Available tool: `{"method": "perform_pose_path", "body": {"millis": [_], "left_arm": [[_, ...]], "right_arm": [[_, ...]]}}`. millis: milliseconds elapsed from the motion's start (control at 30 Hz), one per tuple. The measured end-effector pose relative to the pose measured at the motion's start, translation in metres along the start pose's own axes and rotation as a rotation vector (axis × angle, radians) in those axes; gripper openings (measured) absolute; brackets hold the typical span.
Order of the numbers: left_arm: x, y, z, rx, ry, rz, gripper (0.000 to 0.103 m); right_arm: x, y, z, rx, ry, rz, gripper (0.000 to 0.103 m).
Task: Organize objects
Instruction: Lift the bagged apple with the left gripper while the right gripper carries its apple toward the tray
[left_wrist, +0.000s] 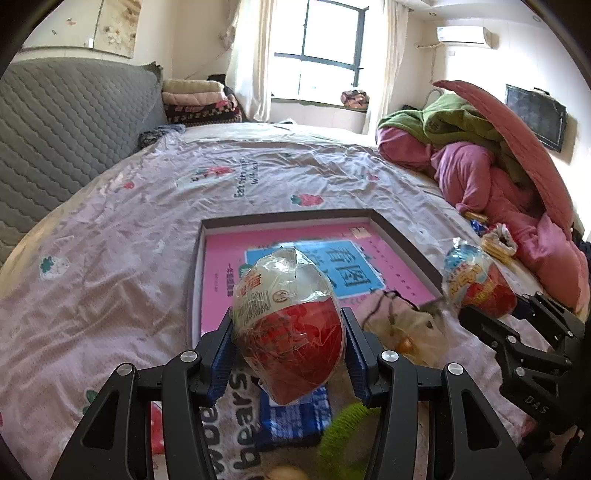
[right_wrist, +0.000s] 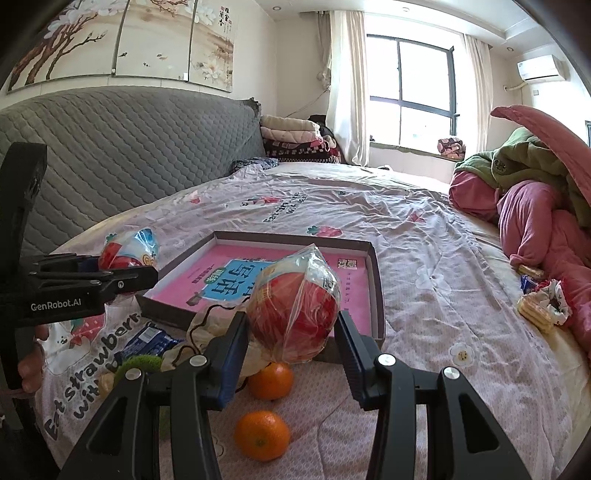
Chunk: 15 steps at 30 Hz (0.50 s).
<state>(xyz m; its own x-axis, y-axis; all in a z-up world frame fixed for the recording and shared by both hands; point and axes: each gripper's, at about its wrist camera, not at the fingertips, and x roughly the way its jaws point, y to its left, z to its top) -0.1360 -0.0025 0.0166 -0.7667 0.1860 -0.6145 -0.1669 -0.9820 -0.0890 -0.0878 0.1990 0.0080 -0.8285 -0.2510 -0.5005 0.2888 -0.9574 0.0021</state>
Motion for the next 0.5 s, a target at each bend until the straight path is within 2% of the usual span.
{"method": "perform_pose_path", "body": {"millis": [333,500], "left_arm": [[0.014,0.015,0.015,0.007,-0.020,0.043,0.054],[0.023,0.022,0.022,-0.004,-0.011,0.038,0.054]], "right_arm": [[0.006,-0.007,0.012,-0.016,-0.021,-0.021,0.048],[0.011,-0.011,0.018,-0.027,-0.025,-0.024,0.048]]}}
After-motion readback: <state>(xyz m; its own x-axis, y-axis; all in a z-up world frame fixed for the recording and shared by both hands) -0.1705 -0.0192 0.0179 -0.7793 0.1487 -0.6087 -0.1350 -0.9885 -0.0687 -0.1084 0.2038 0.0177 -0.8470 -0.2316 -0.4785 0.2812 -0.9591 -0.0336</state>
